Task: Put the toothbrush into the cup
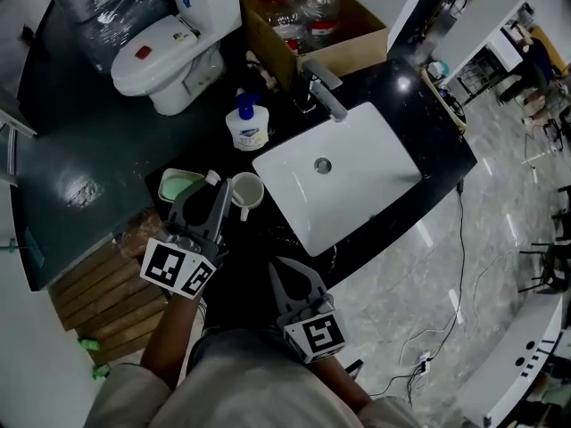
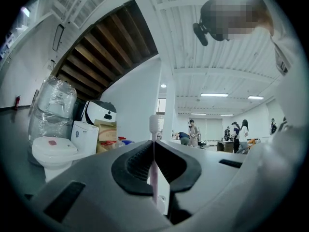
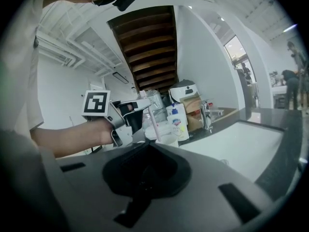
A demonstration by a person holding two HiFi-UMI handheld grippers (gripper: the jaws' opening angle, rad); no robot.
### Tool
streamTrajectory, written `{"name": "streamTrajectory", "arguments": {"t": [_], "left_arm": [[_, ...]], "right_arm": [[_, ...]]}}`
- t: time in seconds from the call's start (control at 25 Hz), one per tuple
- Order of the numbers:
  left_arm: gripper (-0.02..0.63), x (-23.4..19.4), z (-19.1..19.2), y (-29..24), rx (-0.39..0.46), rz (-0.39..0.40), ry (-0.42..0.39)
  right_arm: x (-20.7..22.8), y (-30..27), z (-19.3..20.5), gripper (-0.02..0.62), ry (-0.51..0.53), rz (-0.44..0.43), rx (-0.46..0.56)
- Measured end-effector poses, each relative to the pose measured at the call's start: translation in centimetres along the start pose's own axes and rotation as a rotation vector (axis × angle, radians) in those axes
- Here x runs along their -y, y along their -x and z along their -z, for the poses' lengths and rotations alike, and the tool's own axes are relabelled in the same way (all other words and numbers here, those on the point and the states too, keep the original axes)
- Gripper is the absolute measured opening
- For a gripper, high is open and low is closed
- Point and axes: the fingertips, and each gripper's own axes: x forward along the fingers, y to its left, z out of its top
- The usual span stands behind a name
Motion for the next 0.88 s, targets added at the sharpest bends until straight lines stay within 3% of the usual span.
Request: {"name": "streamTrajectory", "arguments": {"t": [0.32,0.88], "left_arm": [[0.018,-1.4,3.5,-1.7,-0.052,-0.007,0.019],[0.018,-2.8,7.7,-2.6,-0.147,-0.056,-0.017]], "right_arm": [[0.5,-0.7,0.7,0.006,-0.005,0.009,-0.030],[1.4,-1.6,1.4,0.006,-0.016,0.015,-0.058]]}}
